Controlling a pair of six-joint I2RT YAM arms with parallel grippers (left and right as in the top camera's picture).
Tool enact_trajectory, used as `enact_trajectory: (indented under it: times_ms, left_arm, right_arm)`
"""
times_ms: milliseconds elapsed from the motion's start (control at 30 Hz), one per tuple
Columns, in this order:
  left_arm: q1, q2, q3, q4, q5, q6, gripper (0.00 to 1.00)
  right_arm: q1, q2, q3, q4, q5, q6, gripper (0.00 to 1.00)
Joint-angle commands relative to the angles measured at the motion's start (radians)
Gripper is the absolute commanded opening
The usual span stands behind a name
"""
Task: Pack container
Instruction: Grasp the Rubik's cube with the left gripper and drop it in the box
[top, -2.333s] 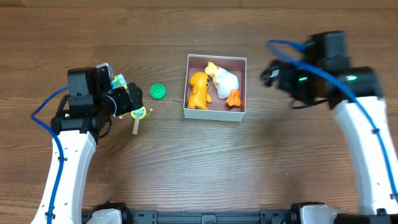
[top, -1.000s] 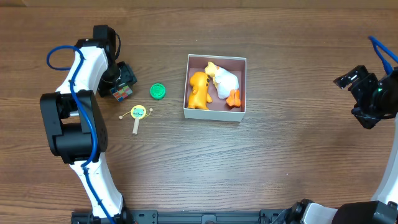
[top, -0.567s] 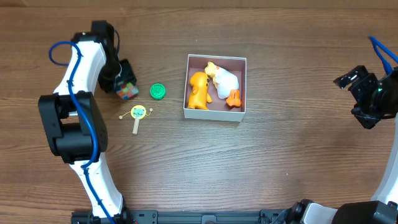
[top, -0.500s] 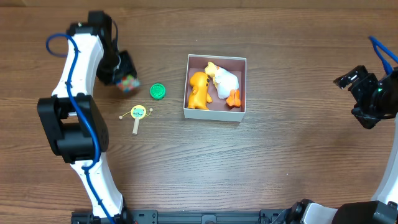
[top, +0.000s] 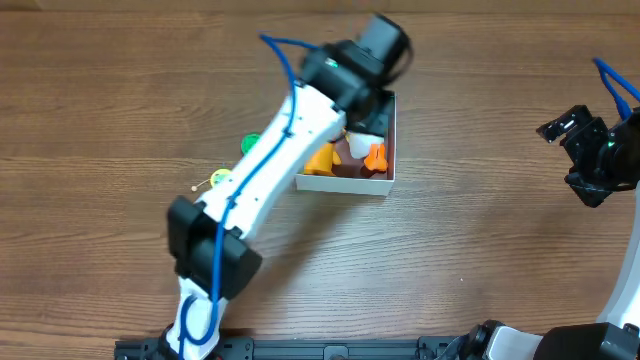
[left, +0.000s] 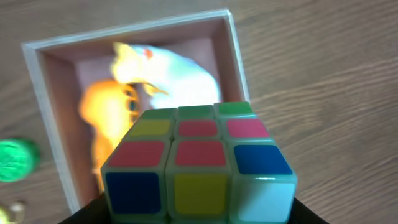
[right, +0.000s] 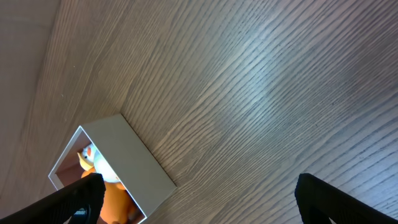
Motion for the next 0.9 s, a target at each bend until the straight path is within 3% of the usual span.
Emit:
enact_trajectory:
  times_ms: [0,333,733,867]
  left_arm:
    - [-0.03,0.109,-0.006,0.003,-0.066,-0.15,0.5]
    - [-0.051,0.223,-0.006,-0.074,-0.017,-0.232,0.49]
    - [-0.069,0.223,-0.005,-0.053,-0.009,-0.225,0.77]
    - [-0.045,0.22,0.075,-0.109,-0.013,-0.206,0.74]
  right_arm:
    - [-0.003,-0.018,0.014,0.005,-0.005,0.005,1.0]
    - [-0.003,-0.018,0.014,0.005,-0.005,0.005,1.0]
    - [-0.003,-0.018,0.014,0.005,-0.005,0.005,1.0]
    - [-0.003,-0.018,0.014,0.005,-0.005,0.005,1.0]
